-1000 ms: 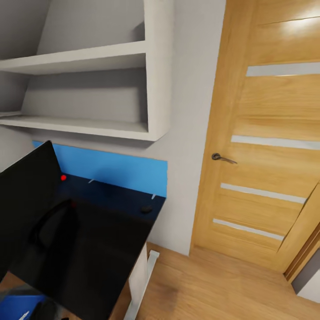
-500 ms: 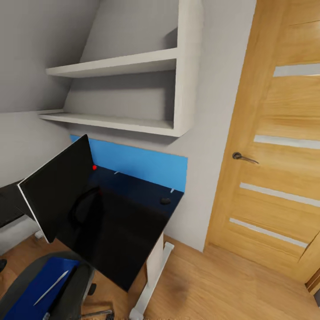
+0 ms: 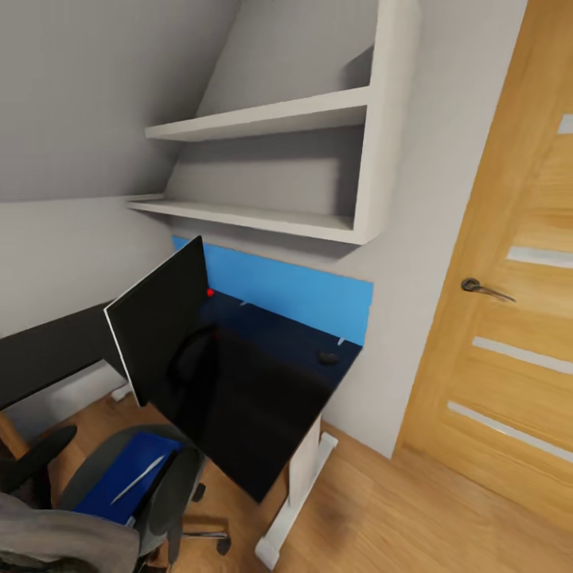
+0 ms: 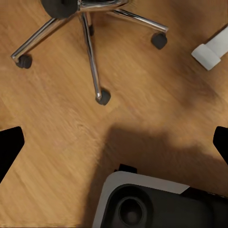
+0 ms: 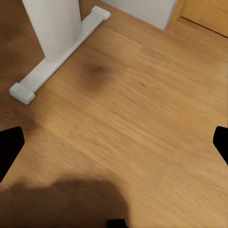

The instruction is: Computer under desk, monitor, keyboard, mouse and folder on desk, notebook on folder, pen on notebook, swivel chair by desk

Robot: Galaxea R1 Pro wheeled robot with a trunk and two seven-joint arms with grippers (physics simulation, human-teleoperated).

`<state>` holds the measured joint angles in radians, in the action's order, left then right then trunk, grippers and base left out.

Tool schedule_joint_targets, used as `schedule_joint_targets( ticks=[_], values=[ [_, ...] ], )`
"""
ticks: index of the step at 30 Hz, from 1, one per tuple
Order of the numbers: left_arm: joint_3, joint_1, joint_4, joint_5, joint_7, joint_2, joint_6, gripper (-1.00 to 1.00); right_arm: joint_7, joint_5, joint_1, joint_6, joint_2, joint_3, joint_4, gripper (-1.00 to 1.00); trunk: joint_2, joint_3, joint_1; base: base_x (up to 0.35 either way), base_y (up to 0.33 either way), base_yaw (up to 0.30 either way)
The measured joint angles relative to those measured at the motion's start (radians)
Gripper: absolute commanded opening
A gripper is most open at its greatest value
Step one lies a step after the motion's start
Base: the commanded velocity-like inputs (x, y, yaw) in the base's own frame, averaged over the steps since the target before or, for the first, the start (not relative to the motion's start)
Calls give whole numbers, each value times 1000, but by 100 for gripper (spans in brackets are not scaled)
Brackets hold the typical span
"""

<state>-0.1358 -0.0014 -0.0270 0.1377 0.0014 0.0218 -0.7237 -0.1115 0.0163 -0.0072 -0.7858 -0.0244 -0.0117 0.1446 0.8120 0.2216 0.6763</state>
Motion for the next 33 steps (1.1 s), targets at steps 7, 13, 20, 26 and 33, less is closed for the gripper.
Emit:
schedule_joint_targets(
  ticks=[7, 13, 20, 26, 33],
  values=[
    [0, 0, 0, 0, 0, 1, 0, 100, 0, 0, 0, 0, 0, 0, 0, 100, 0, 3, 0, -268, -13, 286],
    [0, 0, 0, 0, 1, 1, 3, 100, 0, 0, 0, 1, 0, 0, 0, 100, 0, 6, 0, -168, -200, 286],
    [-1, 0, 0, 1, 2, 2, 8, 100, 1, 0, 0, 1, -1, 0, -1, 100, 0, 9, 0, -15, -78, 286],
    [-2, 0, 0, 1, 3, 3, 9, 100, 1, 0, 0, 1, -1, 0, -2, 100, 0, 11, 0, -1, -5, 286],
    [-2, 0, 0, 1, 3, 2, 9, 100, 1, 29, 0, 1, 0, -1, -1, 100, 0, 15, 0, -1, -57, 286]
  ],
)
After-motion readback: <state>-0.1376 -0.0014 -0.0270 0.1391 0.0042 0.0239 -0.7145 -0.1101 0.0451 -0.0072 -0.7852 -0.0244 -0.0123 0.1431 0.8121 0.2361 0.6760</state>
